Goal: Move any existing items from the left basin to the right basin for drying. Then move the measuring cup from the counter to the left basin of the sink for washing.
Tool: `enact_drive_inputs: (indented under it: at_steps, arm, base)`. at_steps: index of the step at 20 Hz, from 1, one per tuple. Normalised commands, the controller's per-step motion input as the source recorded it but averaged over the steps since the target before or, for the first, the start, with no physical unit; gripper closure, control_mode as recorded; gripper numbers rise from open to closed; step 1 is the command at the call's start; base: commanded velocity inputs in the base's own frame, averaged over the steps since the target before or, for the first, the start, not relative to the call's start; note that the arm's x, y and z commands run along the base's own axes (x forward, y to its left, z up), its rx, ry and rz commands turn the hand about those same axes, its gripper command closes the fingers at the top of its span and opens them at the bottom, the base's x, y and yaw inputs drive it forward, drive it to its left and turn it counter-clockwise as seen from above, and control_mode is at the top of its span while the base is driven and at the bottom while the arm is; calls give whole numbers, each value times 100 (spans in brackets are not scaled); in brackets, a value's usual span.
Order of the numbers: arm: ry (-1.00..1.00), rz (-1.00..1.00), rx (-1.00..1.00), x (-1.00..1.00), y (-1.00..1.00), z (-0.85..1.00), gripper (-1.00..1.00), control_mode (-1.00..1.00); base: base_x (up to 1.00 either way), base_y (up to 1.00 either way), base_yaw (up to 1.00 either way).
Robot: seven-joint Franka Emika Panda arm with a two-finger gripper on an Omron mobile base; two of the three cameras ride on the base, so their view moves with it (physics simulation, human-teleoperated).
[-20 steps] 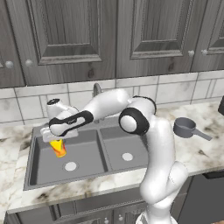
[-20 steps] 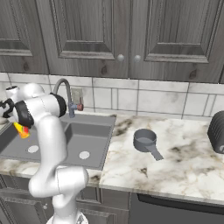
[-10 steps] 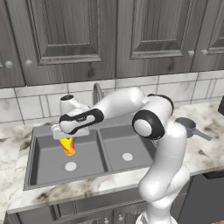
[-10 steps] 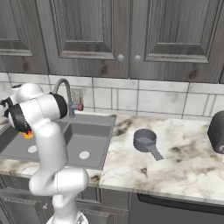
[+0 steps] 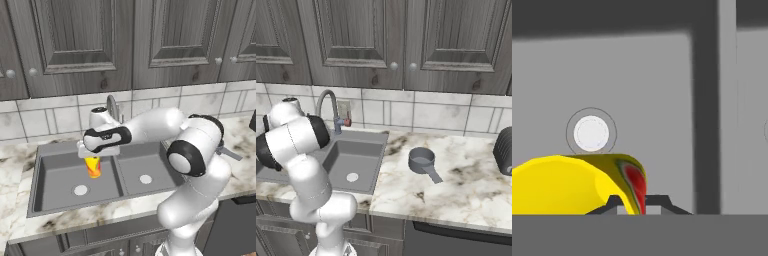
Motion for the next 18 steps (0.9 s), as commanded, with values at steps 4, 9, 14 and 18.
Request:
enact_drive_inputs:
  at_steps: [4, 9, 14, 18]
  arm:
    - [0, 0, 6, -28, -69, 7, 100, -100]
    - [0, 0, 5, -24, -68, 4, 100, -100]
    - [0, -1, 4, -9, -70, 0, 100, -100]
    - [0, -1, 4, 0, -70, 0, 100, -100]
  base:
    - [0, 0, 0]
    - [0, 0, 0]
    - [0, 0, 0]
    - [0, 0, 0]
